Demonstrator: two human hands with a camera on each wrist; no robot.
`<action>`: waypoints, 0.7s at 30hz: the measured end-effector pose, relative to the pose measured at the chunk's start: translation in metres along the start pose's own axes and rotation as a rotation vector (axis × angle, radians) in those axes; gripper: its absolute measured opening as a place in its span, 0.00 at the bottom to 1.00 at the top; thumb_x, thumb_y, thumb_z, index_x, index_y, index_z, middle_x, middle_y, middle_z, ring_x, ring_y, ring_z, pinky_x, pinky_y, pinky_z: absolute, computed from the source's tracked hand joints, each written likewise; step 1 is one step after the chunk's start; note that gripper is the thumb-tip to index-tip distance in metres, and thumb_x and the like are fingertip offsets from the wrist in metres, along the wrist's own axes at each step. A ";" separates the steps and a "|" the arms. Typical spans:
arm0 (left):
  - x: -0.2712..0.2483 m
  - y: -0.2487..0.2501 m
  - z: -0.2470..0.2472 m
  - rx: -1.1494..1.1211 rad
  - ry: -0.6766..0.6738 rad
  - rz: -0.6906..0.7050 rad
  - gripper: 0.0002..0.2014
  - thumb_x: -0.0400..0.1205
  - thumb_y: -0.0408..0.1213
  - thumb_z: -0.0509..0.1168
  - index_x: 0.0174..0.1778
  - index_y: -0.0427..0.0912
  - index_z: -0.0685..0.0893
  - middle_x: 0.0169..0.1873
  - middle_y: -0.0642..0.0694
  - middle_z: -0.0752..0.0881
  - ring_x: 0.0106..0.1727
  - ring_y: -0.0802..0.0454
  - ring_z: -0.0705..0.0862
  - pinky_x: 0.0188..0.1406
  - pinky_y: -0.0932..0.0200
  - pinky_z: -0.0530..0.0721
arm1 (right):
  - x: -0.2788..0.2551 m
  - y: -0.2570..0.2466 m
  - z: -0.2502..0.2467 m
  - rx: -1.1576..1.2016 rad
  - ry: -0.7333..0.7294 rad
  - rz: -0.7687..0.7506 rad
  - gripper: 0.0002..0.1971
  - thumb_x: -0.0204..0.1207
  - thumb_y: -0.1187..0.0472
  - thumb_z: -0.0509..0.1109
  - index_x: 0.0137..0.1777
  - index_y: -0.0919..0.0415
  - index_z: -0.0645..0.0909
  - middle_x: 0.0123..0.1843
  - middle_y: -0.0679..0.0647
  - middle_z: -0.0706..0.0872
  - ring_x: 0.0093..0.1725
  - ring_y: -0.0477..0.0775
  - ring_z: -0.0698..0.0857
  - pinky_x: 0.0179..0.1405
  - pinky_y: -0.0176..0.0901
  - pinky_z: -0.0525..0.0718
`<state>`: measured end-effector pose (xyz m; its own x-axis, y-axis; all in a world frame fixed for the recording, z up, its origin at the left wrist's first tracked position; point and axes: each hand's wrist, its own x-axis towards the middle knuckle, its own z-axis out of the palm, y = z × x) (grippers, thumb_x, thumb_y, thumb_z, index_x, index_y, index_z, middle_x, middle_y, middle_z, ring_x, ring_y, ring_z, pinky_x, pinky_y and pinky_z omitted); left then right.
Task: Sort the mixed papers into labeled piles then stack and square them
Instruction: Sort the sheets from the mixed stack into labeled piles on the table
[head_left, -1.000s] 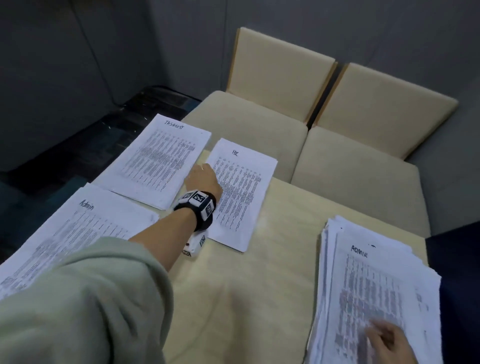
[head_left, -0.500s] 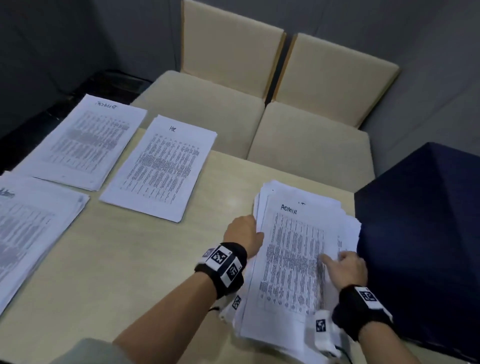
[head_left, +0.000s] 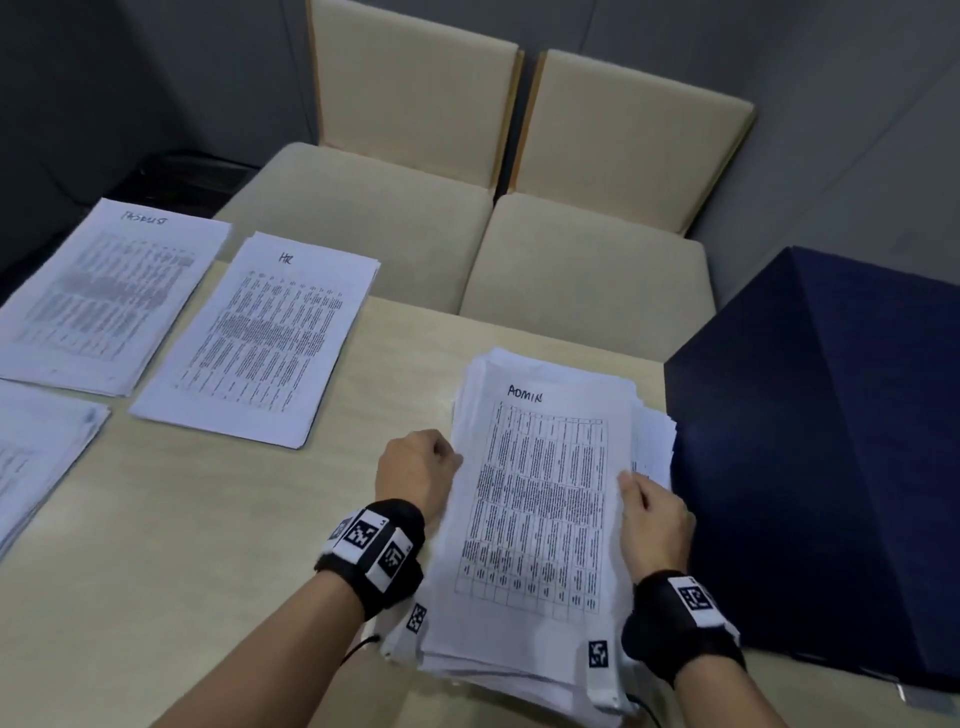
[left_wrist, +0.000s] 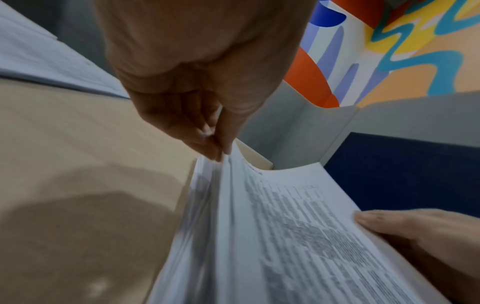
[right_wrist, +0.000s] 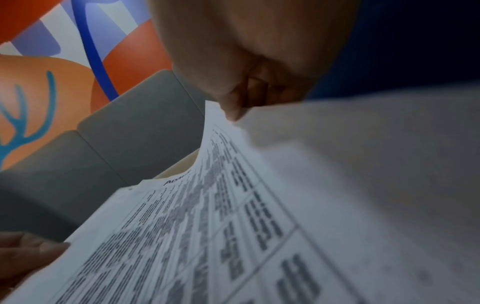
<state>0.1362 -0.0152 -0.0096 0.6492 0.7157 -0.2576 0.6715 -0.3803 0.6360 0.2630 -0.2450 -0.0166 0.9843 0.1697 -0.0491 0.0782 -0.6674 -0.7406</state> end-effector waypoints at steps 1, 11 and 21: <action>0.003 0.001 0.000 0.005 -0.010 0.004 0.08 0.80 0.42 0.70 0.38 0.43 0.86 0.35 0.44 0.88 0.40 0.44 0.86 0.35 0.61 0.73 | -0.001 0.000 -0.005 0.027 0.039 -0.012 0.16 0.84 0.58 0.66 0.35 0.63 0.83 0.31 0.58 0.84 0.35 0.64 0.80 0.37 0.48 0.79; 0.007 0.006 0.009 0.088 -0.079 -0.033 0.18 0.77 0.52 0.72 0.36 0.45 0.73 0.32 0.48 0.80 0.34 0.47 0.77 0.28 0.58 0.67 | -0.007 0.008 -0.031 0.340 -0.053 0.048 0.19 0.78 0.78 0.68 0.63 0.59 0.79 0.54 0.48 0.89 0.48 0.32 0.88 0.48 0.25 0.83; -0.004 0.011 0.010 -0.007 -0.066 0.003 0.15 0.85 0.46 0.63 0.60 0.39 0.79 0.53 0.44 0.84 0.53 0.46 0.82 0.50 0.55 0.78 | -0.004 -0.002 -0.021 0.517 -0.194 0.037 0.34 0.73 0.37 0.75 0.47 0.73 0.74 0.41 0.57 0.80 0.43 0.55 0.77 0.46 0.51 0.76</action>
<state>0.1443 -0.0282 -0.0085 0.6736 0.6743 -0.3026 0.6668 -0.3780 0.6422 0.2626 -0.2598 -0.0012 0.9337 0.3160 -0.1682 -0.0924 -0.2413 -0.9660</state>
